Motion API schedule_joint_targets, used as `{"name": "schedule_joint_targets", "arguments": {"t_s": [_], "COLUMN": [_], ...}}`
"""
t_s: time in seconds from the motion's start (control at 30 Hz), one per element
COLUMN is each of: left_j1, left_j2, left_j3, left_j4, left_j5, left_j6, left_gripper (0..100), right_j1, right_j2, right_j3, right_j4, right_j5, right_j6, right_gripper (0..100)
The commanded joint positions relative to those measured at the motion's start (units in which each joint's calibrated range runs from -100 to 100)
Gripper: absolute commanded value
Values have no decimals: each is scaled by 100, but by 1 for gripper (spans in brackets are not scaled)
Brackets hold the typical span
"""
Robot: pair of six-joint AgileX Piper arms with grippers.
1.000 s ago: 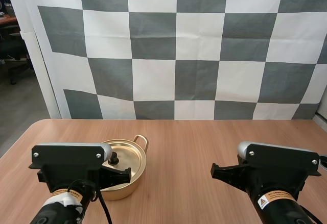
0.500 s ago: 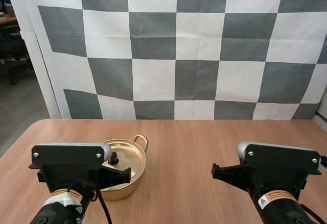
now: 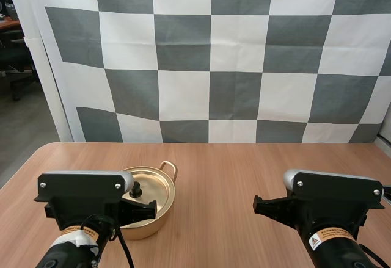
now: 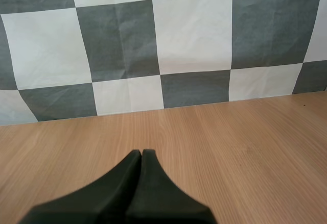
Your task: Open the pot, put the car inside, and close it
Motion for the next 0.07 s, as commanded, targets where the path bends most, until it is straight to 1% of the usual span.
{"name": "schedule_joint_targets", "arguments": {"t_s": [0.0,0.03], "left_j1": [-2,-2], "left_j2": [0,0], "left_j3": [0,0], "left_j4": [-8,-8], "left_j5": [-6,-6], "left_j6": [-1,-1], "left_gripper": [0,0], "right_j1": [-1,-1], "right_j2": [0,0], "right_j3": [0,0], "right_j4": [-6,-6], "right_j5": [-11,-11], "right_j6": [-3,-3], "right_gripper": [0,0]}}
